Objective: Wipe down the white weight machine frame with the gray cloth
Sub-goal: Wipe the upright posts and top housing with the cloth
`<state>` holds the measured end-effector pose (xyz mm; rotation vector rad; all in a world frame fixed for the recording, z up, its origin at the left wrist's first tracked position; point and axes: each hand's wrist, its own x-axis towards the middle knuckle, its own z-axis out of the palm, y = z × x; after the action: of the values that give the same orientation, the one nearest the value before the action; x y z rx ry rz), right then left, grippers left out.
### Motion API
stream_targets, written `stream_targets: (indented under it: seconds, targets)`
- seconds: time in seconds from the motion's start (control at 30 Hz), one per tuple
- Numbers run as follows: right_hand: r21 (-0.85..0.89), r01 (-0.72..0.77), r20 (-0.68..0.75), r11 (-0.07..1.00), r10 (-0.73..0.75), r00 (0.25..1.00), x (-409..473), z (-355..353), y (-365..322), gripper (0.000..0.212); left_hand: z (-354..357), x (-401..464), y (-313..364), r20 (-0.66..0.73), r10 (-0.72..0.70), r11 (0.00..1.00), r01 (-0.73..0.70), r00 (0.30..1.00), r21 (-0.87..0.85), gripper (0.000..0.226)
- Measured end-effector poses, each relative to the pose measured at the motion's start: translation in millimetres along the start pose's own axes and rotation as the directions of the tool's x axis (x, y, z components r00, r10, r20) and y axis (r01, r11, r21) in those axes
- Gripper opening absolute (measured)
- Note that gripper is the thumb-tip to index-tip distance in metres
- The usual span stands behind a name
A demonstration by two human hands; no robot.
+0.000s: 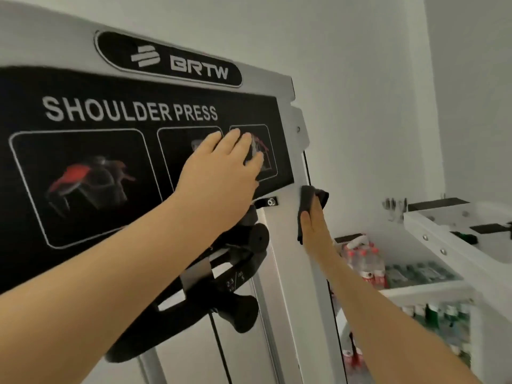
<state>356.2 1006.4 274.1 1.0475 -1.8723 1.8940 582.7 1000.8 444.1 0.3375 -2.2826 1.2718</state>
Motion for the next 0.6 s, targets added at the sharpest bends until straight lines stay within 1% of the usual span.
stream_targets:
  seconds: [0.03, 0.07, 0.1, 0.13, 0.17, 0.23, 0.27, 0.3, 0.37, 0.4, 0.43, 0.47, 0.5, 0.53, 0.57, 0.6]
  targets:
    - [-0.081, 0.006, 0.009, 0.997, -0.006, 1.0, -14.4, 1.9, 13.3, 0.055, 1.0, -2.4, 9.5, 0.011, 0.047, 0.998, -0.046, 0.999, -0.04, 0.053]
    - [-0.216, 0.005, 0.022, 0.976, 0.0, 1.0, -29.8, 3.3, 25.2, 0.057, 0.0, -3.7, 15.1, 0.014, 0.078, 0.995, -0.076, 0.997, -0.068, 0.051]
    - [-0.368, 0.01, 0.034, 0.93, 0.003, 0.999, -45.3, 4.8, 36.0, 0.058, -1.4, -4.2, 16.6, 0.01, 0.085, 0.992, -0.084, 0.996, -0.092, 0.048]
    - [-0.479, 0.027, 0.047, 0.877, -0.005, 0.999, -60.2, 6.2, 45.8, 0.06, -3.5, -5.0, 15.6, 0.01, 0.077, 0.99, -0.075, 0.997, -0.121, 0.046]
    - [-0.536, 0.043, 0.064, 0.843, -0.011, 0.998, -73.9, 7.1, 51.9, 0.063, -5.7, -6.4, 14.1, 0.016, 0.068, 0.986, -0.065, 0.998, -0.155, 0.044]
    - [-0.58, 0.1, 0.091, 0.809, -0.058, 0.994, -89.0, 9.0, 53.7, 0.066, -8.0, -12.8, 12.1, 0.032, 0.056, 0.965, -0.046, 0.998, -0.258, 0.043]
    - [-0.601, 0.156, 0.098, 0.784, -0.122, 0.988, -88.5, 9.4, 49.7, 0.066, -8.3, -18.4, 12.7, 0.019, 0.036, 0.946, -0.028, 0.999, -0.323, 0.044]
    - [-0.634, 0.235, 0.105, 0.737, -0.218, 0.97, -83.0, 9.4, 43.7, 0.065, -8.2, -24.3, 14.0, -0.019, 0.013, 0.926, -0.019, 1.0, -0.378, 0.045]
    - [-0.722, 0.394, 0.15, 0.569, -0.426, 0.892, -62.2, 6.7, 27.2, 0.062, -8.8, -34.5, 15.6, -0.097, -0.005, 0.901, -0.038, 0.995, -0.432, 0.051]
    - [-0.763, 0.456, 0.207, 0.458, -0.495, 0.844, -49.2, 2.7, 18.1, 0.059, -9.0, -38.6, 15.5, -0.098, 0.002, 0.89, -0.046, 0.995, -0.454, 0.055]
    - [-0.792, 0.519, 0.293, 0.321, -0.545, 0.786, -35.6, -2.3, 10.1, 0.054, -8.4, -42.4, 14.8, -0.079, 0.01, 0.874, -0.048, 0.997, -0.484, 0.057]
    - [-0.8, 0.573, 0.395, 0.179, -0.562, 0.727, -23.3, -8.2, 3.1, 0.049, -7.3, -46.2, 14.6, -0.047, 0.021, 0.859, -0.042, 0.999, -0.51, 0.059]
    - [-0.784, 0.619, 0.497, 0.048, -0.549, 0.672, -12.0, -14.1, -1.8, 0.045, -6.1, -50.1, 14.9, -0.019, 0.027, 0.852, -0.033, 0.999, -0.522, 0.062]
    - [-0.749, 0.66, 0.591, -0.058, -0.508, 0.626, -2.9, -19.1, -5.0, 0.044, -5.5, -54.2, 15.8, -0.007, 0.032, 0.851, -0.031, 0.999, -0.525, 0.064]
    - [-0.712, 0.689, 0.661, -0.134, -0.459, 0.593, 4.3, -22.9, -6.1, 0.043, -4.9, -58.6, 16.5, -0.015, 0.036, 0.852, -0.039, 0.999, -0.522, 0.065]
    - [-0.69, 0.701, 0.698, -0.181, -0.425, 0.577, 8.0, -25.6, -6.7, 0.042, -4.8, -62.3, 17.3, -0.029, 0.044, 0.855, -0.053, 0.999, -0.516, 0.064]
